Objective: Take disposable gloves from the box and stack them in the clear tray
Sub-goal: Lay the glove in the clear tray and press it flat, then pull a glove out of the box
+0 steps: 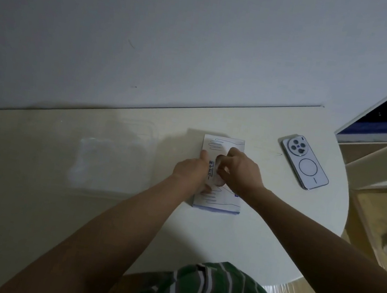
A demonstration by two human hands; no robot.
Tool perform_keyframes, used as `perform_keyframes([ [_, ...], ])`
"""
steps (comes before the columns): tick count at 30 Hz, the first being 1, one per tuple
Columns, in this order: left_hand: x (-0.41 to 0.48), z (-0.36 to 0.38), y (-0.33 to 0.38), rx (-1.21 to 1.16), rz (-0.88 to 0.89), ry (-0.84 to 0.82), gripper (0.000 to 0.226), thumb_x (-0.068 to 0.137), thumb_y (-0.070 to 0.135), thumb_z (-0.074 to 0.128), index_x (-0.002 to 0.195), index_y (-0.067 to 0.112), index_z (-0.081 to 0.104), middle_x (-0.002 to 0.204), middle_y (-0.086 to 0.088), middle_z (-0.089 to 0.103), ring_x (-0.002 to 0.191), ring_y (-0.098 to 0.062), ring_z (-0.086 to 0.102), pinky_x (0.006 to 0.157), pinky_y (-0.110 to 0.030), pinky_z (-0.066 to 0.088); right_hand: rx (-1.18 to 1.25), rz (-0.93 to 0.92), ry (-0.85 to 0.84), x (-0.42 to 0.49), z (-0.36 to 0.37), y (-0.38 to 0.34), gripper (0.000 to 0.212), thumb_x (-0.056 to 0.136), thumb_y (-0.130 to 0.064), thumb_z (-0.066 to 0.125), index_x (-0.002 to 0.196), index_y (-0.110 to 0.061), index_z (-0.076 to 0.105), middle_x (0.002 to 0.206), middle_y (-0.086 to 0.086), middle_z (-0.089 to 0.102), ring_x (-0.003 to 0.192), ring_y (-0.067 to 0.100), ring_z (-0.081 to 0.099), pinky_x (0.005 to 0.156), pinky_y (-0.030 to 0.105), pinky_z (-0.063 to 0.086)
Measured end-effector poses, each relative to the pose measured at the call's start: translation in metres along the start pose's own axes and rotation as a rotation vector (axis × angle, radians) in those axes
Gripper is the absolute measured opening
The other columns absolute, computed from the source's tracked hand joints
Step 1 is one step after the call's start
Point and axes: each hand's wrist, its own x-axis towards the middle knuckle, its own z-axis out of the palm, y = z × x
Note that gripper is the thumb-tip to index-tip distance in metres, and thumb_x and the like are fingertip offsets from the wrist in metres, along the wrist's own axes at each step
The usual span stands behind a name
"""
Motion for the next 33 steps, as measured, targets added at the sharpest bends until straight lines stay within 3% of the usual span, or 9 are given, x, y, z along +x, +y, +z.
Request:
perform_keyframes([
  [5, 0.001, 0.001, 0.001, 0.025, -0.015, 0.012, 0.106, 0.076, 0.044, 0.077, 0.147, 0.006, 0.007, 0.117, -0.013, 0.06, 0.104, -0.032, 0.061, 0.071, -0.035, 0.04, 0.426, -0.04, 0.067, -0.006, -0.023, 0.008, 0.013, 0.095, -0.02, 0.059, 0.093, -0.009, 0.065, 0.098, 0.003, 0.069, 0.092, 0.018, 0.063, 0.082, 0.032, 0.051],
  [9, 0.001, 0.001, -0.002, 0.035, -0.009, 0.02, 0.097, 0.077, 0.044, 0.076, 0.144, 0.01, 0.015, 0.118, -0.01, 0.061, 0.103, -0.03, 0.061, 0.071, -0.034, 0.042, 0.843, 0.191, 0.189, -0.002, -0.045, 0.0, 0.019, 0.1, -0.022, 0.048, 0.085, -0.012, 0.055, 0.076, 0.002, 0.059, 0.069, 0.019, 0.054, 0.066, 0.033, 0.046],
  [12, 0.0, -0.004, -0.005, 0.029, 0.014, 0.012, 0.095, 0.079, 0.05, 0.073, 0.147, 0.009, 0.02, 0.128, -0.011, 0.057, 0.113, -0.031, 0.057, 0.083, -0.036, 0.044, 1.01, 0.26, 0.213, 0.003, -0.057, -0.005, 0.028, 0.099, -0.022, 0.049, 0.072, -0.013, 0.051, 0.059, -0.005, 0.051, 0.056, 0.014, 0.049, 0.057, 0.027, 0.041],
  [15, -0.002, -0.017, -0.011, -0.127, 0.005, 0.013, 0.081, 0.082, 0.058, 0.064, 0.141, 0.01, 0.034, 0.123, -0.008, 0.06, 0.108, -0.028, 0.06, 0.081, -0.033, 0.044, 1.144, 0.303, 0.186, 0.003, -0.061, -0.007, 0.033, 0.099, -0.022, 0.05, 0.073, -0.001, 0.051, 0.061, 0.012, 0.047, 0.053, 0.022, 0.048, 0.054, 0.029, 0.04],
  [18, -0.009, -0.031, -0.021, -0.312, 0.062, 0.041, 0.064, 0.087, 0.045, 0.065, 0.135, 0.01, 0.042, 0.113, -0.006, 0.062, 0.1, -0.024, 0.059, 0.077, -0.03, 0.043, 1.169, 0.369, 0.128, 0.006, -0.06, -0.008, 0.035, 0.1, -0.022, 0.049, 0.081, 0.006, 0.057, 0.074, 0.015, 0.045, 0.067, 0.024, 0.04, 0.063, 0.034, 0.036],
  [23, -0.028, -0.054, -0.043, -1.068, 0.215, 0.02, 0.06, 0.081, 0.022, 0.071, 0.132, 0.013, 0.04, 0.106, 0.004, 0.052, 0.091, -0.006, 0.058, 0.074, -0.022, 0.05, 1.118, 0.395, 0.047, 0.005, -0.053, -0.017, 0.034, 0.098, -0.009, 0.045, 0.065, -0.005, 0.052, 0.06, 0.01, 0.046, 0.055, 0.017, 0.042, 0.055, 0.025, 0.037],
  [27, -0.036, -0.067, -0.058, -1.242, 0.183, 0.307, 0.027, 0.089, 0.012, 0.067, 0.114, 0.005, 0.059, 0.1, -0.001, 0.062, 0.087, -0.008, 0.058, 0.083, -0.02, 0.046, 1.01, 0.311, -0.107, 0.014, -0.051, -0.038, 0.028, 0.098, -0.004, 0.047, 0.073, 0.003, 0.057, 0.059, 0.008, 0.053, 0.057, 0.018, 0.048, 0.053, 0.026, 0.042],
  [30, -0.041, -0.075, -0.066, -1.369, 0.149, 0.401, 0.012, 0.092, 0.013, 0.063, 0.099, 0.005, 0.067, 0.085, -0.003, 0.068, 0.075, -0.009, 0.061, 0.07, -0.017, 0.05, 1.197, 0.35, -0.268, 0.022, -0.047, -0.059, 0.027, 0.098, -0.008, 0.049, 0.072, -0.006, 0.055, 0.052, 0.001, 0.054, 0.048, 0.013, 0.052, 0.044, 0.02, 0.045],
  [33, -0.047, -0.078, -0.084, -1.389, 0.071, 0.475, 0.006, 0.089, 0.008, 0.062, 0.085, 0.006, 0.066, 0.069, -0.004, 0.067, 0.057, -0.01, 0.061, 0.06, -0.022, 0.053, 1.211, 0.384, -0.394, 0.028, -0.04, -0.079, 0.03, 0.098, -0.015, 0.05, 0.07, -0.011, 0.061, 0.058, 0.003, 0.054, 0.047, 0.012, 0.052, 0.045, 0.021, 0.047],
])
